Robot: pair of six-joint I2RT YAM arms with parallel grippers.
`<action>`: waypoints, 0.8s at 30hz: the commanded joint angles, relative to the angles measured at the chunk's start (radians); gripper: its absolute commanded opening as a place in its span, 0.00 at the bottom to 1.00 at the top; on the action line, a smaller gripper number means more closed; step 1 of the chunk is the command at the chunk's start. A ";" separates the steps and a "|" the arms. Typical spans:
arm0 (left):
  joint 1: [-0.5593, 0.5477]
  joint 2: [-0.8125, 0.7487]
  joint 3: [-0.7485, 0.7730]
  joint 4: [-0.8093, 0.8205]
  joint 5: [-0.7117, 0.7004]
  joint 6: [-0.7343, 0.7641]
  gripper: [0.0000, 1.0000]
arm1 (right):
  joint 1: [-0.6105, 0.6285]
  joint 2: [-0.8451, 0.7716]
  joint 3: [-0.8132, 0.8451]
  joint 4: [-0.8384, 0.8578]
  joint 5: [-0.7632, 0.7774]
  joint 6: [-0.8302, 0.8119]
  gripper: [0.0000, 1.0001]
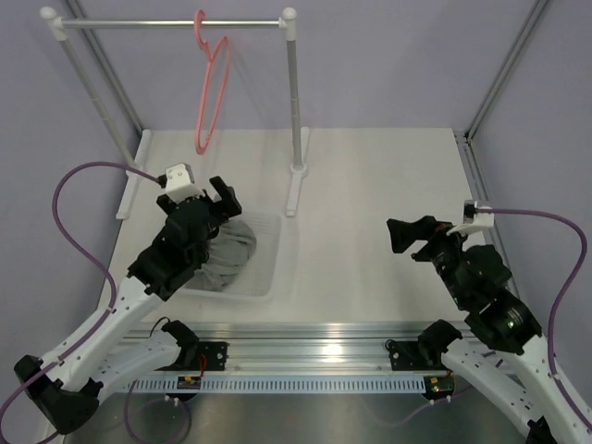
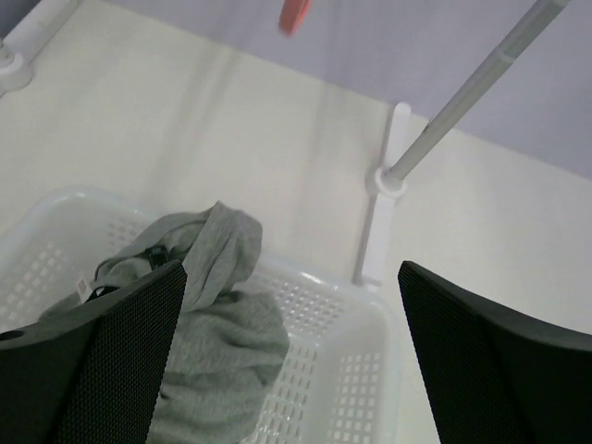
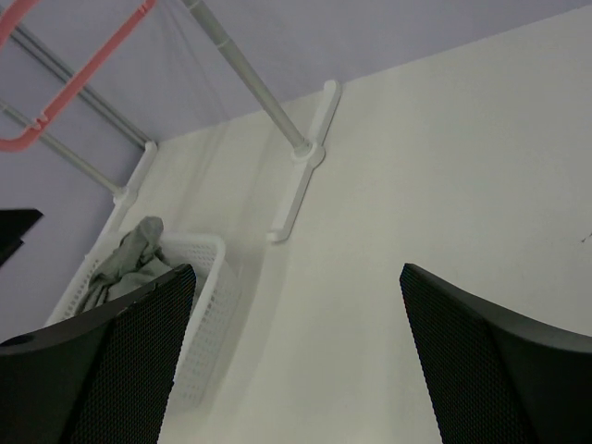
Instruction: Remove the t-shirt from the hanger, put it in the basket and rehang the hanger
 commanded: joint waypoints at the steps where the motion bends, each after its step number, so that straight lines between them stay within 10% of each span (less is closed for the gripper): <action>1: 0.007 0.038 0.045 0.011 0.012 0.042 0.99 | 0.007 0.109 0.035 -0.008 -0.103 -0.012 1.00; 19: 0.237 0.426 -0.059 0.166 0.035 0.074 0.95 | 0.007 0.011 0.014 0.030 -0.212 -0.045 1.00; 24: 0.282 0.472 -0.104 0.226 0.107 0.063 0.76 | 0.007 -0.017 0.018 0.021 -0.212 -0.048 0.99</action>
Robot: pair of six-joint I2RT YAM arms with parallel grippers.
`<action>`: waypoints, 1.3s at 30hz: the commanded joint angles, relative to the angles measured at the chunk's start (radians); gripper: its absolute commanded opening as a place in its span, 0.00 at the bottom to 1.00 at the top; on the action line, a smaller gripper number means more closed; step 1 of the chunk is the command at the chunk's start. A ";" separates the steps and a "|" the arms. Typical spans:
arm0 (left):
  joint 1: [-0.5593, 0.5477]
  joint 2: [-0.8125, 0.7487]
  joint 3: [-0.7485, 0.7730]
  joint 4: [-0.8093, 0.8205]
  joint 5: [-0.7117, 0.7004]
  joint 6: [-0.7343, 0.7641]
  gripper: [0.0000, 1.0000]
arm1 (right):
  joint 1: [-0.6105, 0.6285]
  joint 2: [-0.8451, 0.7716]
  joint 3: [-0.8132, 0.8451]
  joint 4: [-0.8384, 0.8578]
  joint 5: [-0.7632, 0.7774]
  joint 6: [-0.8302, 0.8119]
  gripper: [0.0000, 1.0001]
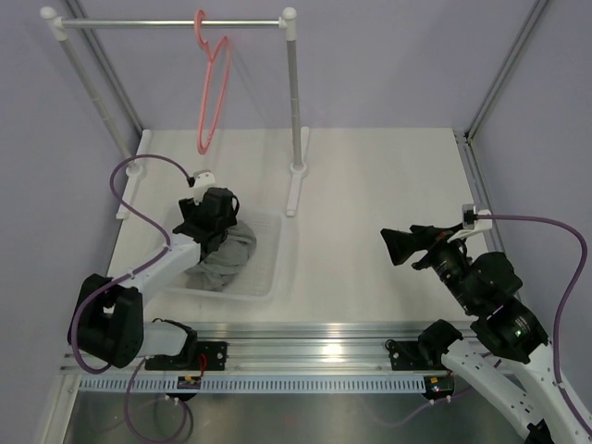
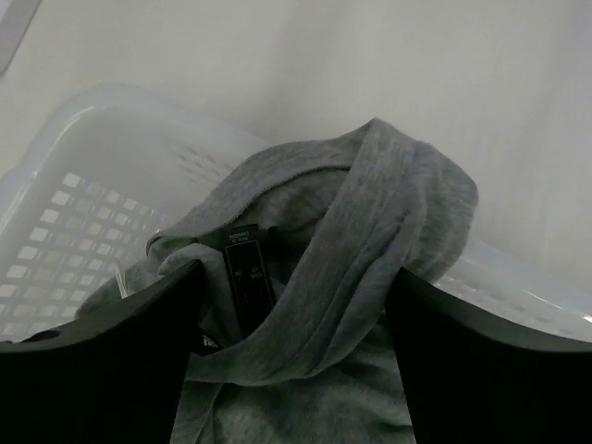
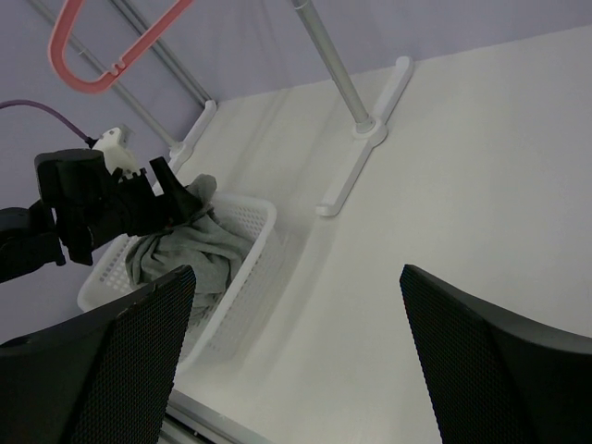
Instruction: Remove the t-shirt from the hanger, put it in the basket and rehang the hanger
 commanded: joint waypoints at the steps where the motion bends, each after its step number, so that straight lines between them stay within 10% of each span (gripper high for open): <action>1: 0.025 -0.005 -0.018 0.081 0.018 -0.027 0.63 | 0.007 -0.027 0.011 0.009 -0.018 -0.027 1.00; 6: 0.025 -0.209 -0.124 0.092 -0.088 -0.104 0.02 | 0.007 -0.046 0.008 0.012 -0.013 -0.025 0.99; 16: 0.023 -0.525 -0.311 0.015 -0.111 -0.346 0.00 | 0.007 -0.015 0.001 0.026 -0.009 -0.029 0.99; 26: 0.017 -0.613 -0.356 0.000 -0.054 -0.354 0.54 | 0.006 0.002 -0.002 0.035 -0.001 -0.033 0.99; 31: 0.017 -0.717 -0.272 -0.009 0.033 -0.279 0.97 | 0.007 0.003 0.001 0.035 0.002 -0.035 1.00; 39: 0.015 -0.572 -0.049 -0.040 0.287 -0.110 0.99 | 0.007 -0.003 0.000 0.031 -0.001 -0.035 0.99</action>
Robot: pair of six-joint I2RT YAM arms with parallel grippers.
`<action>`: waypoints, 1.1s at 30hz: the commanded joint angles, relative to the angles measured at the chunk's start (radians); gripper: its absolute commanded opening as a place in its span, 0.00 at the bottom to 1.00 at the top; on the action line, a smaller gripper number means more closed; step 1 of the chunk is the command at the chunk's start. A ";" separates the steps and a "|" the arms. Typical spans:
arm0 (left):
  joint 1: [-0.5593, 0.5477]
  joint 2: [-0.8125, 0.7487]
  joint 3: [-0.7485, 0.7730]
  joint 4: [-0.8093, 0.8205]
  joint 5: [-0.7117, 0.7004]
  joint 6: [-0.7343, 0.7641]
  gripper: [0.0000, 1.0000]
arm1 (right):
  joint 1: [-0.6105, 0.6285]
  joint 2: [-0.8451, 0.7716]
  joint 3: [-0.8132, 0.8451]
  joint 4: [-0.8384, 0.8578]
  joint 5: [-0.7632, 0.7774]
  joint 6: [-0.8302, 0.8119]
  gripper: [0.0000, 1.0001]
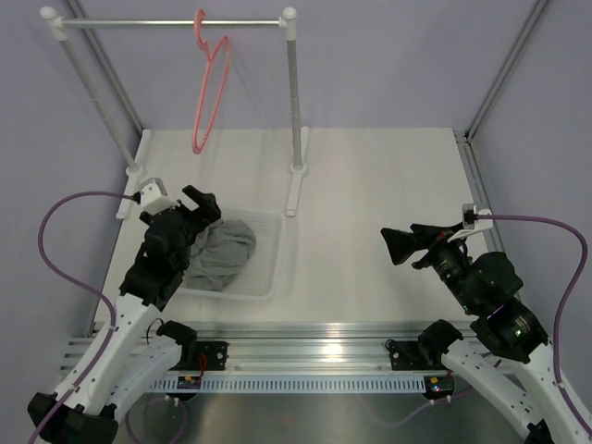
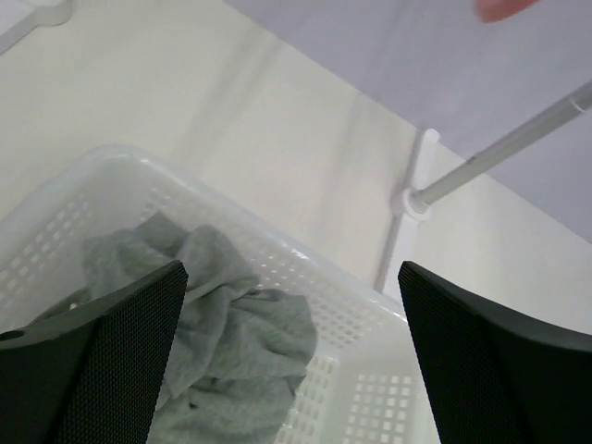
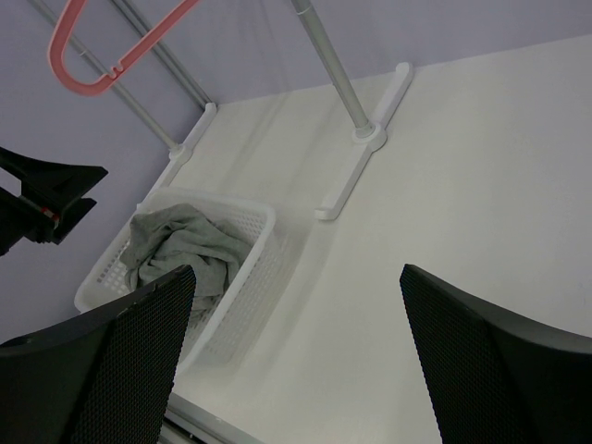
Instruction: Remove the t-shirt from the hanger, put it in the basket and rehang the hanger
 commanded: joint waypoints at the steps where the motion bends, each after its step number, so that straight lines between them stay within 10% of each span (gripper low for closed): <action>1: -0.007 0.070 0.060 0.036 0.200 0.101 0.99 | 0.007 0.001 0.000 0.020 -0.002 -0.017 0.99; 9: -0.333 0.280 0.081 0.226 0.223 0.270 0.99 | 0.007 0.132 0.019 -0.001 -0.020 0.004 1.00; 16: -0.353 0.175 -0.046 0.467 0.548 0.280 0.99 | 0.007 0.337 0.098 -0.067 0.001 0.060 1.00; 33: -0.381 0.012 -0.078 0.380 0.636 0.340 0.99 | 0.007 0.348 0.074 -0.015 0.015 0.055 0.99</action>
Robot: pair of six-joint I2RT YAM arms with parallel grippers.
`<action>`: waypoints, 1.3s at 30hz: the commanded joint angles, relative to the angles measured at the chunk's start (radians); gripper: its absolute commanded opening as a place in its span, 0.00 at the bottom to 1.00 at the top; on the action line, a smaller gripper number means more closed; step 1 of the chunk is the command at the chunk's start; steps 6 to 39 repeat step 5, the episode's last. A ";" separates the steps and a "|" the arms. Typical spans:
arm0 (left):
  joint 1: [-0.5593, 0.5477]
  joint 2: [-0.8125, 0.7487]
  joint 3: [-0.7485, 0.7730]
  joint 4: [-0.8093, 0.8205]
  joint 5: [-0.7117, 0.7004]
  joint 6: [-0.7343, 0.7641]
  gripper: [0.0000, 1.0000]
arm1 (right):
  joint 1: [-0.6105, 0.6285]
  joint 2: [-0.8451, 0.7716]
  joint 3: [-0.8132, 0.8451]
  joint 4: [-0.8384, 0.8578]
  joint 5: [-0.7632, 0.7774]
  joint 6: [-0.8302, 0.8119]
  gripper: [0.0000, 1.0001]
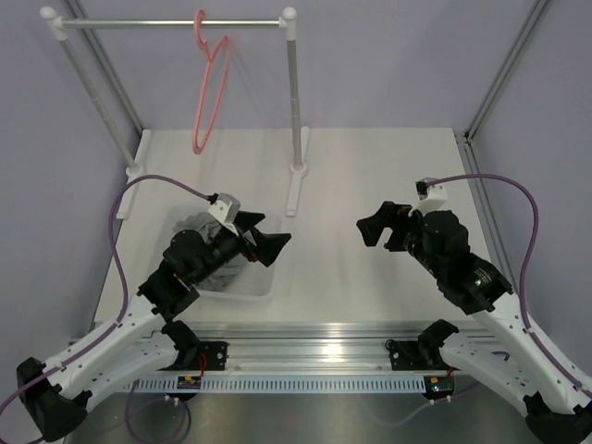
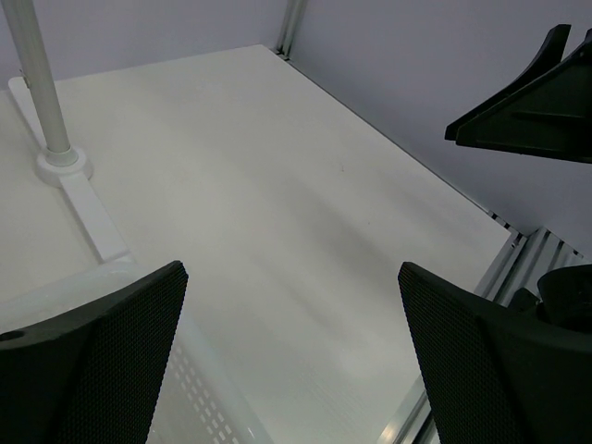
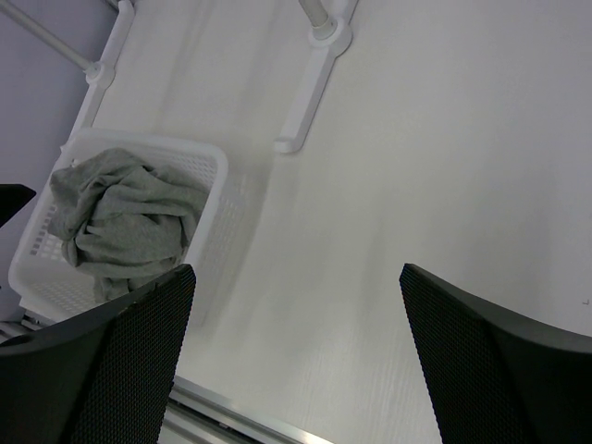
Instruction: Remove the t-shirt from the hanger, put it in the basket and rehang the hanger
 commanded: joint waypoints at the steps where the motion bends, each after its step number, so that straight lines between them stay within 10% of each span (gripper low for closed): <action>1: -0.004 -0.011 -0.013 0.030 0.038 0.019 0.99 | 0.007 0.004 -0.004 0.029 0.013 -0.009 0.99; 39: -0.004 -0.022 -0.022 0.040 0.055 0.007 0.99 | 0.007 -0.001 -0.009 0.039 0.006 -0.011 0.99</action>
